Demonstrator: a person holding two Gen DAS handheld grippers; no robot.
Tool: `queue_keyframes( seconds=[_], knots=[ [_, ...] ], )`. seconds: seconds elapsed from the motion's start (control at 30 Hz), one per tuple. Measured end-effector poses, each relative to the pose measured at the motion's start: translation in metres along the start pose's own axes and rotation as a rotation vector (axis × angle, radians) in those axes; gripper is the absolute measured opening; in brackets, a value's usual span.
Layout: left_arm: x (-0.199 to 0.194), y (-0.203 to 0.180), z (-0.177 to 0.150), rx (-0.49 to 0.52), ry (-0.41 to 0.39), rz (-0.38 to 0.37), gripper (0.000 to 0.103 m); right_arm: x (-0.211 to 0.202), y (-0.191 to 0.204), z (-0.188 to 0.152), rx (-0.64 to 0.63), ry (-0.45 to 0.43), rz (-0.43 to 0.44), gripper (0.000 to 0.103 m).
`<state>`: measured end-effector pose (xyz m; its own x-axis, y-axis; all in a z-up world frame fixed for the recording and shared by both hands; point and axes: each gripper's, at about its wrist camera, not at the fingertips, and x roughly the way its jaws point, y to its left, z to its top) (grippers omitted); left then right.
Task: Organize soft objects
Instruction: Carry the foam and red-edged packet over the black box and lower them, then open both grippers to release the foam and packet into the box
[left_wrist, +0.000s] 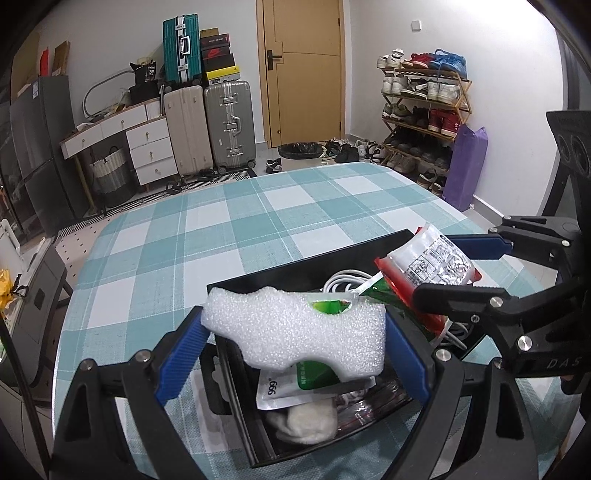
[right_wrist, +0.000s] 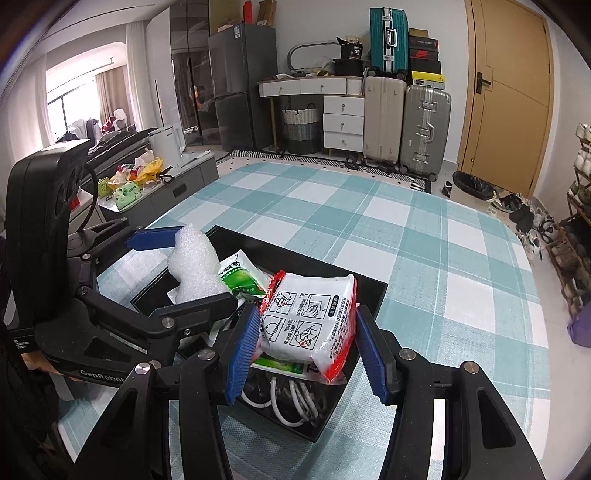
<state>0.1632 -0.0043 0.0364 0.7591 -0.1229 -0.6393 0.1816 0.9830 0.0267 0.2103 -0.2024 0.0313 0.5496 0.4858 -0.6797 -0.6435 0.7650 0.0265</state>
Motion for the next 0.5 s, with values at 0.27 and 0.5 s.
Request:
queue_keyframes(
  seconds=[0.27, 0.5],
  knots=[
    [0.0035, -0.0021, -0.0005, 0.025, 0.002, 0.001, 0.091, 0.0040, -0.0019, 0.0023, -0.023, 0.005, 0.010, 0.053],
    [0.0064, -0.0066, 0.0001, 0.054, 0.006, 0.000, 0.091, 0.0035, 0.0019, 0.0013, -0.071, 0.004, 0.021, 0.053]
  ],
)
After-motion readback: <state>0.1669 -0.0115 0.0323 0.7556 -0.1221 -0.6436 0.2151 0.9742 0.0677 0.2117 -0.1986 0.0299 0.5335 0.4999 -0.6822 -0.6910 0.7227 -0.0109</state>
